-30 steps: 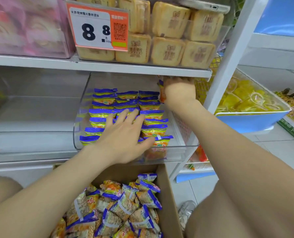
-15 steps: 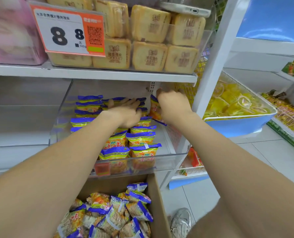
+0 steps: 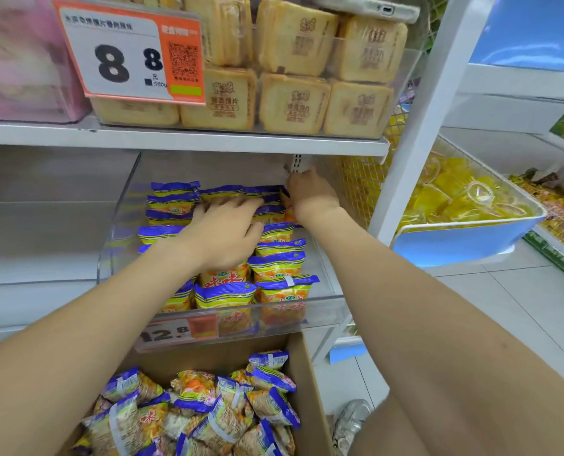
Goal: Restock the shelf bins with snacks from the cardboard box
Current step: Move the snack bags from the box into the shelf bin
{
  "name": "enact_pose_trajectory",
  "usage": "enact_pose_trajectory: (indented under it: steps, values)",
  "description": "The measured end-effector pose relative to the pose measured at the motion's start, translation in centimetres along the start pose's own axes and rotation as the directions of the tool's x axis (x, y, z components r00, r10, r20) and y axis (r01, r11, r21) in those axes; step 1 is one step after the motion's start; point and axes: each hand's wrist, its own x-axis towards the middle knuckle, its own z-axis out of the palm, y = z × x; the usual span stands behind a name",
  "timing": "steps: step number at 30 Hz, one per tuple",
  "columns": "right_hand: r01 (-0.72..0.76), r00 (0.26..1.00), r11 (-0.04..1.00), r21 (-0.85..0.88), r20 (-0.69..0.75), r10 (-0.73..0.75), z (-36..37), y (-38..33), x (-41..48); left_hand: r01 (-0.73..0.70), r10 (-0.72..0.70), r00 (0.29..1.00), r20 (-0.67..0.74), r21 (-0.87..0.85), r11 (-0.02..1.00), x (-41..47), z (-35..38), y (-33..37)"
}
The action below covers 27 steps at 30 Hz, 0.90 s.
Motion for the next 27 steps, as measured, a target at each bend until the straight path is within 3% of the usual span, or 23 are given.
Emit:
enact_pose_trajectory:
  steps: [3, 5, 9, 12, 15, 17, 19, 20, 23, 25, 27]
  values:
    - [0.010, 0.996, 0.994, 0.104, 0.087, -0.019, -0.5, 0.2, -0.7, -0.010, 0.009, 0.999, -0.049, -0.011, 1.000, -2.4, -0.7, 0.8]
    - [0.057, 0.996, 0.979, 0.195, 0.053, -0.069, -1.4, 0.6, -2.6, -0.044, 0.039, 0.993, -0.107, -0.039, 0.998, -4.1, -1.4, 1.6]
    - [0.090, 0.992, 0.912, 0.400, -0.115, -0.047, -3.2, 1.3, -8.3, -0.130, 0.110, 0.955, -0.277, -0.056, 0.990, -8.4, -2.2, 2.9]
    - [0.240, 0.944, 0.819, 0.522, -0.323, -0.070, -4.9, 0.5, -14.2, -0.214, 0.173, 0.877, -0.448, -0.044, 0.976, -12.4, -2.5, 3.8]
    - [0.374, 0.915, 0.701, 0.608, -0.364, -0.172, -6.3, -1.2, -20.5, -0.199, 0.142, 0.882, -0.449, -0.081, 0.977, -16.8, -2.3, 4.9]
    - [0.411, 0.912, 0.691, 0.595, -0.270, -0.309, -5.7, -2.4, -23.6, -0.149, 0.128, 0.936, -0.329, -0.040, 0.988, -19.1, -0.9, 4.9]
    - [0.414, 0.894, 0.723, 0.553, -0.096, -0.438, -3.8, -3.7, -25.7, -0.058, 0.059, 0.998, -0.024, 0.042, 0.997, -20.7, 1.3, 4.4]
    - [0.405, 0.874, 0.756, 0.515, 0.026, -0.485, -2.7, -4.3, -26.6, -0.021, 0.009, 0.988, 0.153, 0.077, 0.997, -21.3, 2.6, 4.0]
    - [0.415, 0.743, 0.834, 0.362, 0.394, -0.541, 1.2, -5.7, -29.1, -0.034, -0.062, 0.820, 0.569, 0.156, 0.987, -22.4, 7.1, 2.3]
    - [0.441, 0.645, 0.841, 0.314, 0.541, -0.540, 3.4, -6.0, -29.9, -0.054, -0.088, 0.723, 0.685, 0.183, 0.982, -22.7, 9.9, 1.1]
    - [0.394, 0.593, 0.870, 0.297, 0.641, -0.487, 5.5, -6.0, -30.0, -0.059, -0.107, 0.678, 0.728, 0.199, 0.978, -22.7, 12.3, 0.1]
